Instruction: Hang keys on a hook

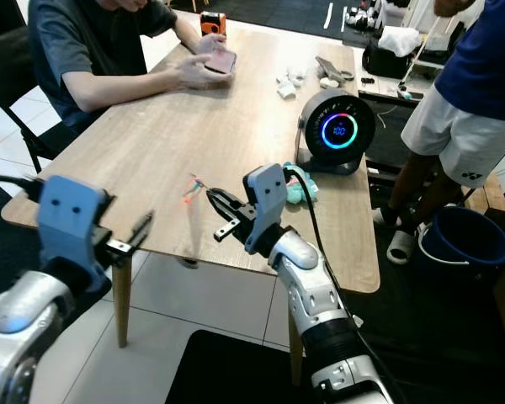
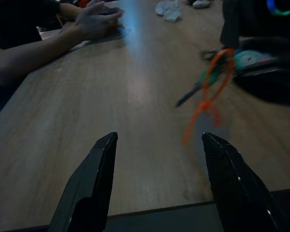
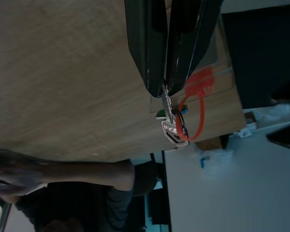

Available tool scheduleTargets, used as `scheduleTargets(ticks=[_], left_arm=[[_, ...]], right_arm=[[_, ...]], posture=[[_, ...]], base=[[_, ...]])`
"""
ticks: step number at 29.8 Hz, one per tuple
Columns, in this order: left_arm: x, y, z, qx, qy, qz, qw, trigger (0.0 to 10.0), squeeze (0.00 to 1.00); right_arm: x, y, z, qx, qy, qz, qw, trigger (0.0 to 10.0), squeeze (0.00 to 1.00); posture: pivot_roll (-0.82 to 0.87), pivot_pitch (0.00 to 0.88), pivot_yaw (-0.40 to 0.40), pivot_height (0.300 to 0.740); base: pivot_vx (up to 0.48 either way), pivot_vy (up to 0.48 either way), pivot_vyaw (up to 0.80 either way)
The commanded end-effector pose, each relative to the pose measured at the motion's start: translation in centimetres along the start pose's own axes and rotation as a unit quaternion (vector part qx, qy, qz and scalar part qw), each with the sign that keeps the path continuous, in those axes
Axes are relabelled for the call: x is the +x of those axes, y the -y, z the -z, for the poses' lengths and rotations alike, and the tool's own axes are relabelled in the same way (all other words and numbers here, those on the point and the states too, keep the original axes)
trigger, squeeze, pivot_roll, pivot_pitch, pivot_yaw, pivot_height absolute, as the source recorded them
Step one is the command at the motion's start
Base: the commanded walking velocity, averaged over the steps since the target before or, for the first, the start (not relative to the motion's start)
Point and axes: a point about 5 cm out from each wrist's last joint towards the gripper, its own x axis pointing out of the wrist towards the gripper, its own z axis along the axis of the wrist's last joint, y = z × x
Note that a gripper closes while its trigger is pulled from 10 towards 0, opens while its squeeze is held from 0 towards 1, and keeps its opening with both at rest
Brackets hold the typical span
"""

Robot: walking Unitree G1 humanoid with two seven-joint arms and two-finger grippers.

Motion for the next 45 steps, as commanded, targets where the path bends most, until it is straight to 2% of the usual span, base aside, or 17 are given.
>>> scheduleTargets(ticks=[1,10,15,16,17,19,22,23,25,29,30,31,37,38,39,40,45], left_arm=[[0.1,0.9,-0.3,-0.008,0.006,0.017,1.000,10.0,0.00],[1.2,2.2,-1.0,-0.023,0.023,0.049,0.998,10.0,0.00],[1.4,2.7,-1.1,-0.024,0.026,0.053,0.998,8.4,0.00],[1.5,2.8,-1.0,-0.023,0.025,0.053,0.998,7.8,0.00],[1.5,2.8,-0.8,-0.019,0.020,0.051,0.998,6.0,0.00],[1.5,2.7,-0.3,-0.009,0.007,0.043,0.999,5.5,0.00],[1.5,2.4,0.4,0.004,-0.015,0.029,0.999,6.2,0.00],[1.5,2.1,0.8,0.007,-0.029,0.018,0.999,7.5,0.00],[1.5,2.0,1.1,0.008,-0.038,0.012,0.999,7.5,0.00],[1.6,1.7,1.4,0.000,-0.047,-0.003,0.999,6.7,0.00],[1.6,1.6,1.5,-0.001,-0.052,-0.007,0.999,4.6,0.00],[1.6,1.5,1.6,0.000,-0.055,-0.012,0.998,4.5,0.00],[1.6,1.0,2.1,-0.005,-0.071,-0.027,0.997,4.9,0.00],[1.6,0.9,2.0,-0.009,-0.070,-0.030,0.997,6.1,0.00],[1.6,0.9,2.0,-0.012,-0.069,-0.031,0.997,6.1,0.00],[1.6,0.7,1.9,-0.017,-0.067,-0.035,0.997,10.0,0.00],[1.8,0.5,1.5,-0.039,-0.059,-0.042,0.997,10.0,0.00]], right_arm=[[0.2,-0.5,-0.2,0.007,0.003,-0.010,1.000,10.0,0.00],[1.2,-1.5,0.6,0.026,-0.008,-0.029,0.999,10.0,0.00],[1.7,-2.0,0.6,0.029,-0.009,-0.039,0.999,10.0,0.00],[1.8,-2.1,0.6,0.029,-0.008,-0.042,0.999,10.0,0.00],[1.9,-2.4,0.4,0.029,-0.006,-0.047,0.998,10.0,0.00],[2.1,-2.7,0.2,0.028,-0.001,-0.053,0.998,10.0,0.00],[2.2,-2.8,-0.1,0.026,0.006,-0.055,0.998,10.0,0.00],[2.3,-2.8,-0.4,0.024,0.012,-0.056,0.998,10.0,0.00],[2.3,-2.8,-0.6,0.023,0.015,-0.057,0.998,10.0,0.00],[2.4,-2.9,-1.2,0.021,0.025,-0.062,0.998,10.0,0.00],[2.5,-3.0,-1.3,0.021,0.027,-0.063,0.997,10.0,0.00],[2.5,-3.0,-1.4,0.020,0.030,-0.065,0.997,10.0,0.00],[2.4,-3.1,-1.9,0.018,0.039,-0.063,0.997,10.0,0.00],[2.3,-3.0,-1.9,0.019,0.038,-0.063,0.997,10.0,0.00],[2.3,-3.0,-1.9,0.019,0.037,-0.062,0.997,10.0,0.00],[2.3,-2.9,-1.7,0.018,0.034,-0.061,0.997,10.0,0.00],[2.0,-2.8,-1.0,0.018,0.020,-0.057,0.998,10.0,0.00]], posture=[[0.23,0.224,-0.098,0.740],[0.23,0.224,-0.098,0.740],[0.24,0.223,-0.099,0.740],[0.24,0.224,-0.100,0.740],[0.24,0.224,-0.100,0.740],[0.24,0.223,-0.100,0.740],[0.24,0.221,-0.100,0.740],[0.24,0.221,-0.099,0.740],[0.24,0.219,-0.097,0.740],[0.24,0.218,-0.096,0.740],[0.24,0.218,-0.093,0.740],[0.24,0.220,-0.092,0.740],[0.24,0.222,-0.086,0.740],[0.24,0.223,-0.086,0.740],[0.24,0.223,-0.086,0.740],[0.24,0.223,-0.086,0.740],[0.24,0.223,-0.087,0.740]], base=[[0.000,0.000,0.00],[0.000,0.000,0.00],[0.000,0.000,0.00],[0.000,0.000,0.00],[0.000,0.000,0.00],[0.000,0.000,0.00],[0.000,0.000,0.00],[0.000,0.000,0.00],[0.000,0.000,0.00],[0.000,0.000,0.00],[0.000,0.000,0.00],[0.000,0.000,0.00],[0.000,0.000,0.00],[0.000,0.000,0.00],[0.000,0.000,0.00],[0.000,0.000,0.00],[0.000,0.000,0.00]])
